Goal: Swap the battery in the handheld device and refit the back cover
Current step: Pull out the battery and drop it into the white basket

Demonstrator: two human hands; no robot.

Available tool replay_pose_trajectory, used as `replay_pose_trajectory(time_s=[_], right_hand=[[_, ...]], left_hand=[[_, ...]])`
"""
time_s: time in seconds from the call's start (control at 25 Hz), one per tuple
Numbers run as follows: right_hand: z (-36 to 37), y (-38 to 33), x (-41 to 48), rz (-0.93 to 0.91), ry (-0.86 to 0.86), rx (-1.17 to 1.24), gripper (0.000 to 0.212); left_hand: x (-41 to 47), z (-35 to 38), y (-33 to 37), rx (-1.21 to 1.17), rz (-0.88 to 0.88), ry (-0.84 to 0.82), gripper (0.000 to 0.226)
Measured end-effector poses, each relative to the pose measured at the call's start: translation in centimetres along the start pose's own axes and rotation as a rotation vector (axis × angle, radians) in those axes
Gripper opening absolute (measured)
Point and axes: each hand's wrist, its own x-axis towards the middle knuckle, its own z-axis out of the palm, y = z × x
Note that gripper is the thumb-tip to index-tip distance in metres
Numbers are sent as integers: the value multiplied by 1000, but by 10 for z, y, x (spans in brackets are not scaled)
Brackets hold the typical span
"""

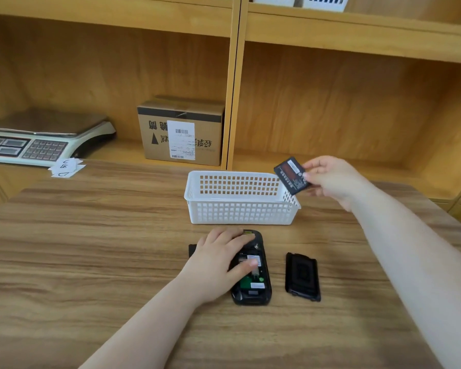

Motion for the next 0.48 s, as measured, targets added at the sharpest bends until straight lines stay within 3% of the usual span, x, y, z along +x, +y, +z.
replay_pose_trajectory(time_s=[0.36, 0.48], right_hand=[[80, 18, 58, -21, -13, -260, 16], [91, 21, 67, -39, -91, -463, 19]], left_hand=[[5, 4, -4, -96, -30, 23, 62], [6, 1, -5, -123, -47, 40, 61]])
